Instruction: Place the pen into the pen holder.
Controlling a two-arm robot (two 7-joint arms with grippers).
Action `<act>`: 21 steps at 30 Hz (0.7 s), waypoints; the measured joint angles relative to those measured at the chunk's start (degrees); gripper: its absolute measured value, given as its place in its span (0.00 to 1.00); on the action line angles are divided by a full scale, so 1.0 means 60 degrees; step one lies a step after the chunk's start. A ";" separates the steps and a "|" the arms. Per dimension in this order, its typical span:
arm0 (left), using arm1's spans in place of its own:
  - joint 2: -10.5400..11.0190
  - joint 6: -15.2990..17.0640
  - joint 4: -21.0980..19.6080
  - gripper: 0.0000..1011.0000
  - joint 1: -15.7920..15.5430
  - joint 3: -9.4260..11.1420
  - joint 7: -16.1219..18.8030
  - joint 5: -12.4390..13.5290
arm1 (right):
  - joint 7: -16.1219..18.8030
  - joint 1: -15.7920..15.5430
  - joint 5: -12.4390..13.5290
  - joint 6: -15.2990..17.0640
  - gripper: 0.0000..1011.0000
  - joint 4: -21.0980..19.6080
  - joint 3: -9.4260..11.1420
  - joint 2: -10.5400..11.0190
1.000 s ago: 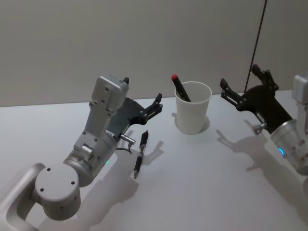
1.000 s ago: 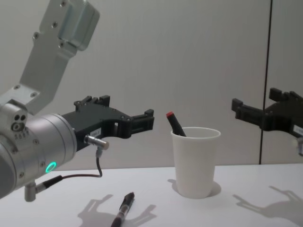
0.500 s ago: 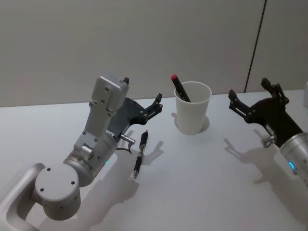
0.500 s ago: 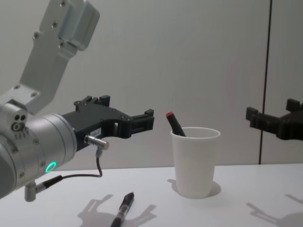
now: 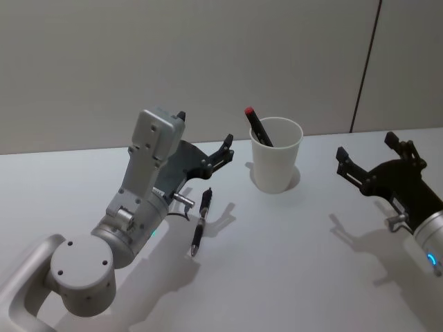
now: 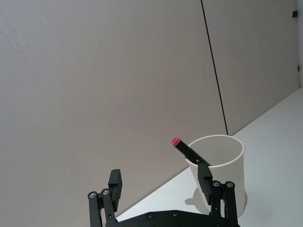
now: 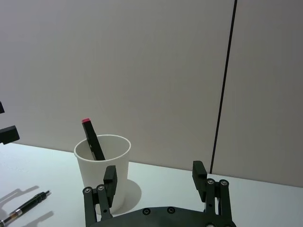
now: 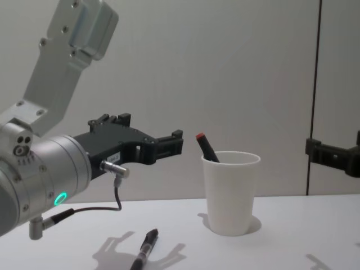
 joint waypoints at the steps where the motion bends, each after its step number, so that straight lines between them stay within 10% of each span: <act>1: 0.0000 0.0000 0.0000 0.99 0.0000 0.0000 0.0000 0.0000 | -0.0018 -0.0033 0.0012 0.0035 0.99 -0.0049 0.0001 0.0014; 21: 0.0002 0.0066 -0.0012 0.99 0.0003 -0.0018 -0.0053 -0.0065 | -0.0098 -0.0156 0.0063 0.0174 0.99 -0.0219 -0.0001 0.0056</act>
